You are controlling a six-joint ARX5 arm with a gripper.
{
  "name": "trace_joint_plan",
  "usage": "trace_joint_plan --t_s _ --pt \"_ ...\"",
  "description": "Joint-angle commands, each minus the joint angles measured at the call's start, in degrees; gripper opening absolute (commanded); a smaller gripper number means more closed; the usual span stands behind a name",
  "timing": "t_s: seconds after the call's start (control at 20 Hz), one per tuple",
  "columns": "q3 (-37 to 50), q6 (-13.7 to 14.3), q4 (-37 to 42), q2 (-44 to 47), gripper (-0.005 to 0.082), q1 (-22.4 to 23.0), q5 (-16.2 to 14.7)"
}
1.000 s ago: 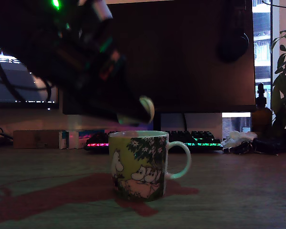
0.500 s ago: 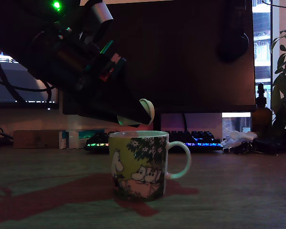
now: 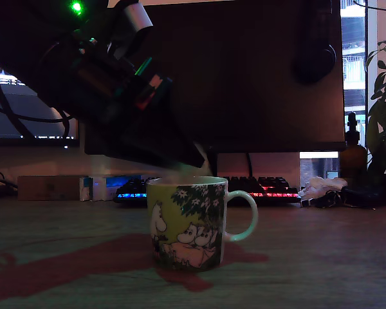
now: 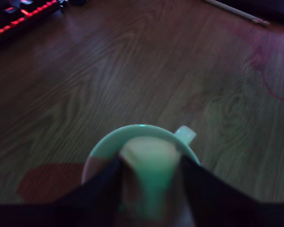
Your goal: Pick up the coffee capsules on the table and drop them inside the coffee cup
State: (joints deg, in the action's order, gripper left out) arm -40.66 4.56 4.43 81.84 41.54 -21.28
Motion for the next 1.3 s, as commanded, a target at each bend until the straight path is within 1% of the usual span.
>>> trace_joint_plan --t_s 0.0,0.3,0.4,0.45,0.5,0.55,0.6,0.65,0.7,0.75,1.05,1.15,1.25 --pt "0.0 0.4 0.5 -0.1 0.0668 0.1 0.0" --pt "-0.2 0.4 0.4 -0.5 0.0659 0.1 -0.4" --pt "-0.6 0.4 -0.1 -1.4 0.0599 0.1 -0.3" --pt "-0.7 0.4 -0.2 -1.9 0.0544 0.1 -0.3" --pt "-0.7 -0.1 -0.6 -2.6 0.0451 0.1 -0.3" --pt "-0.7 -0.3 -0.8 -3.2 0.0317 0.1 -0.3" --pt "-0.7 -1.1 -1.1 -3.7 0.0159 0.1 -0.3" --pt "-0.7 -1.1 -1.5 -4.1 0.0015 0.1 -0.3" --pt "-0.7 -1.1 -1.7 -4.3 -0.0012 0.1 -0.3" --pt "-0.7 -1.1 -1.9 -4.4 -0.0021 0.1 -0.3" --pt "-0.6 -1.3 -4.0 -5.0 -0.002 0.1 1.8" --pt "-0.6 -1.3 -3.9 -5.6 -0.002 -0.1 3.0" --pt "-0.5 -1.3 -3.9 -6.1 -0.002 -0.9 3.0"
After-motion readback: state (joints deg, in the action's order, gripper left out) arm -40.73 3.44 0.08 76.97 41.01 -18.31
